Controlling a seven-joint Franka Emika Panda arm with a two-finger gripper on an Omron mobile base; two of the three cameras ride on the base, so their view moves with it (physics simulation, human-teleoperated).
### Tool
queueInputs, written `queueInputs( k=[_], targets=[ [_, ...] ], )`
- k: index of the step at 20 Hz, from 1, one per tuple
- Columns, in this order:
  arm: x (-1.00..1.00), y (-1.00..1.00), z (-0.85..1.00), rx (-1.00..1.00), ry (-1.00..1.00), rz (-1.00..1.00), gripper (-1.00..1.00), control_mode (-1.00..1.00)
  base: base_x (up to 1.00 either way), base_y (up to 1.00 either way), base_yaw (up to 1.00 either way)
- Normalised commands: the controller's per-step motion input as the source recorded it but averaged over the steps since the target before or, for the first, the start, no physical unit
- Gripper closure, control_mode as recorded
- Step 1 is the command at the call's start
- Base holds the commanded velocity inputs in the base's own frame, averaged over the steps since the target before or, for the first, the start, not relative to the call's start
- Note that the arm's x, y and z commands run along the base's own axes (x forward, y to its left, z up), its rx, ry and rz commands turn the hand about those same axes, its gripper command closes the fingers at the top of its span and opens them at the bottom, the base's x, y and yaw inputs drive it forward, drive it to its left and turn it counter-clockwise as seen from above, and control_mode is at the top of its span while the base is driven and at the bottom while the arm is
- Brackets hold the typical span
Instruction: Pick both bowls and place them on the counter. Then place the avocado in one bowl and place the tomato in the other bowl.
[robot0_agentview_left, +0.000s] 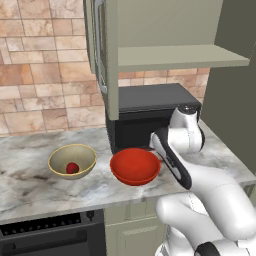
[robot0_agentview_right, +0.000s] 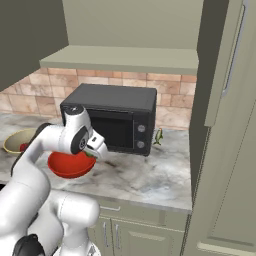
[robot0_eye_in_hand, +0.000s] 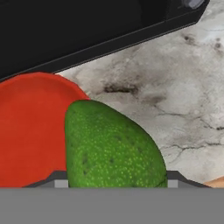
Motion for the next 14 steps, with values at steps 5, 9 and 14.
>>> queueInputs(
  k=[5,9,14],
  targets=[
    [0.04,0.64,0.00,0.00,0.00,0.01,1.00,-1.00,0.00,0.00,0.00],
    [0.01,0.58,0.00,0.00,0.00,0.01,1.00,-1.00,0.00,0.00,0.00],
    [0.05,0.45,-0.17,0.00,0.01,0.00,1.00,-1.00,0.00,0.00,0.00]
  ],
)
